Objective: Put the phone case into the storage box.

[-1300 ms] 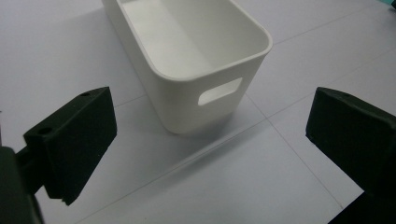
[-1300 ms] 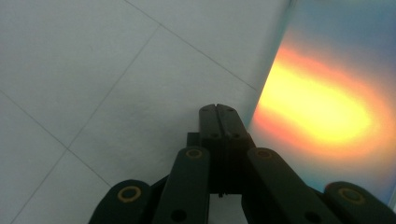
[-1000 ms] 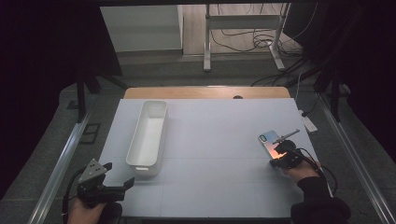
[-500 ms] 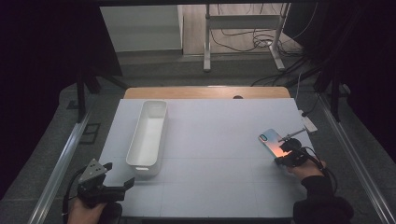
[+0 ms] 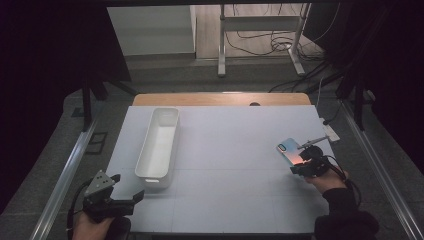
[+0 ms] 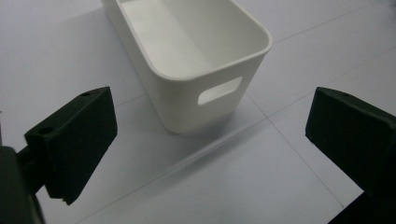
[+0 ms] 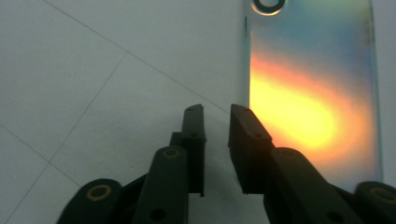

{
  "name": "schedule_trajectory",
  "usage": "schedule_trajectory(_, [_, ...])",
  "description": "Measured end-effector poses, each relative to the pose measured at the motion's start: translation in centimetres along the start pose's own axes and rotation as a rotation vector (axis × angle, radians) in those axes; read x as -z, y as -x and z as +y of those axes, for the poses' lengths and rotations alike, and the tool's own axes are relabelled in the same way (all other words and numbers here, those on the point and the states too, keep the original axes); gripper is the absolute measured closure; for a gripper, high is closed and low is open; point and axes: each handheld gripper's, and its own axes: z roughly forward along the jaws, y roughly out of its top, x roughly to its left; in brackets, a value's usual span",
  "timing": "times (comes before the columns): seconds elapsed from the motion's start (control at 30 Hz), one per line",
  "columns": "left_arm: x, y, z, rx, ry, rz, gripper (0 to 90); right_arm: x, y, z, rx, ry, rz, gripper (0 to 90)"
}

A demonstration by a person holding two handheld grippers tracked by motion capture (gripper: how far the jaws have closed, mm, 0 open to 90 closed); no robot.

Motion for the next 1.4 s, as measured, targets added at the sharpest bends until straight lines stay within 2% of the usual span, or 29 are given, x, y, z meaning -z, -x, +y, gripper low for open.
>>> schedule_trajectory(0.03, [0.0, 0.0, 0.0, 0.000, 0.000, 0.000, 2.6, 0.0, 0.0, 0.0, 0.000, 0.000, 0.000, 71.7])
schedule_trajectory(0.23, [0.0, 0.0, 0.0, -0.003, -0.002, 0.003, 2.7, 0.2, 0.2, 0.5, 0.004, 0.023, -0.018, 51.4])
schedule_trajectory(0.6, [0.0, 0.0, 0.0, -0.003, -0.003, 0.003, 2.8, 0.1, 0.2, 0.9, 0.001, 0.026, -0.031, 33.2])
schedule_trajectory(0.77, [-0.1, 0.0, 0.0, -0.004, -0.004, 0.002, 2.8, 0.0, 0.8, 1.2, -0.003, 0.034, -0.037, 24.1])
schedule_trajectory(0.87, [-0.1, 0.0, 0.0, -0.004, -0.005, 0.002, 2.8, -0.1, 1.2, 1.3, -0.011, 0.036, -0.043, 15.8])
schedule_trajectory(0.9, [-0.1, 0.0, 0.0, -0.004, -0.005, 0.002, 2.8, -0.1, 1.2, 1.3, -0.011, 0.036, -0.043, 15.8])
schedule_trajectory(1.0, [-0.1, 0.0, 0.0, -0.003, -0.006, 0.002, 2.9, -0.4, 2.0, 1.2, -0.024, 0.032, -0.072, 5.4])
schedule_trajectory(1.13, [-0.1, 0.0, 0.0, -0.002, -0.006, 0.002, 2.9, -0.5, 2.6, 1.2, -0.034, 0.031, -0.089, 0.0])
schedule_trajectory(1.4, [-0.1, 0.0, 0.0, -0.001, -0.007, 0.003, 2.9, -0.4, 4.1, 1.1, -0.045, 0.059, -0.097, 0.0])
